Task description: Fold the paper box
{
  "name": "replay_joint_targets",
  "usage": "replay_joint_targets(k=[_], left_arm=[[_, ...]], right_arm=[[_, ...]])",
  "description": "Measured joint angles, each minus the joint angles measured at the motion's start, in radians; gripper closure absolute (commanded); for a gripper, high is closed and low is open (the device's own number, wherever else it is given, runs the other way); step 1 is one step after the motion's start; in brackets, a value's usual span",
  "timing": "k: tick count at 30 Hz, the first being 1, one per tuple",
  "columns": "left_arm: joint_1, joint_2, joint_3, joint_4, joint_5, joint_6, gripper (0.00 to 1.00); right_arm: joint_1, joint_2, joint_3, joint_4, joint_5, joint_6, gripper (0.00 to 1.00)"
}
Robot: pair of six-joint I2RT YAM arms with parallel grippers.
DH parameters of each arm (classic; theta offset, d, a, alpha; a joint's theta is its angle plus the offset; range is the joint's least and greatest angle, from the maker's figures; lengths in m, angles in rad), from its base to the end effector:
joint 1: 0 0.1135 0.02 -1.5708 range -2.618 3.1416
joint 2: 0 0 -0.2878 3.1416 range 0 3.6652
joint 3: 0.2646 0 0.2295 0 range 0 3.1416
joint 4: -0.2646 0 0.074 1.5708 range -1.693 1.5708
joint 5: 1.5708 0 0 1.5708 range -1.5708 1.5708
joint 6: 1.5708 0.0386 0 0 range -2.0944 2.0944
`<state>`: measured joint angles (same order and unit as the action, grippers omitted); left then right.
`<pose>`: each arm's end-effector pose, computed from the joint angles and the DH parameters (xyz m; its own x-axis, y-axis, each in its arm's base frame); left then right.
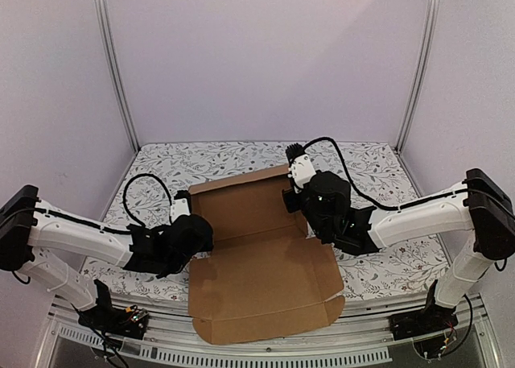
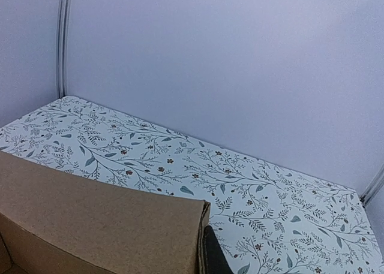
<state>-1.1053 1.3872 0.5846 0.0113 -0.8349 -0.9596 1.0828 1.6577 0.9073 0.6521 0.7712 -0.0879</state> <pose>0.1309 -0.1969 0.2078 -0.4829 -0.2633 -0.8351 -0.0514 0.9606 -0.2731 0.1875 0.2957 0.2831 -0.0188 -0.1696 -0.9853 -0.3110 0.9376 -0.1555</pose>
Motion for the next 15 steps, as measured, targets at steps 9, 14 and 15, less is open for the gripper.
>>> replay_joint_targets(k=[9,14,15], left_arm=[[-0.001,-0.002,0.002,-0.006,-0.003,0.001,1.0],[-0.001,-0.002,0.01,-0.012,-0.006,0.009,1.0],[-0.001,-0.002,0.014,-0.019,-0.007,0.012,1.0]], right_arm=[[0.002,0.0,0.0,0.001,-0.019,0.005,0.57],[0.006,-0.023,-0.034,-0.012,-0.06,0.047,0.53],[0.007,-0.031,-0.046,-0.016,-0.068,0.062,0.52]])
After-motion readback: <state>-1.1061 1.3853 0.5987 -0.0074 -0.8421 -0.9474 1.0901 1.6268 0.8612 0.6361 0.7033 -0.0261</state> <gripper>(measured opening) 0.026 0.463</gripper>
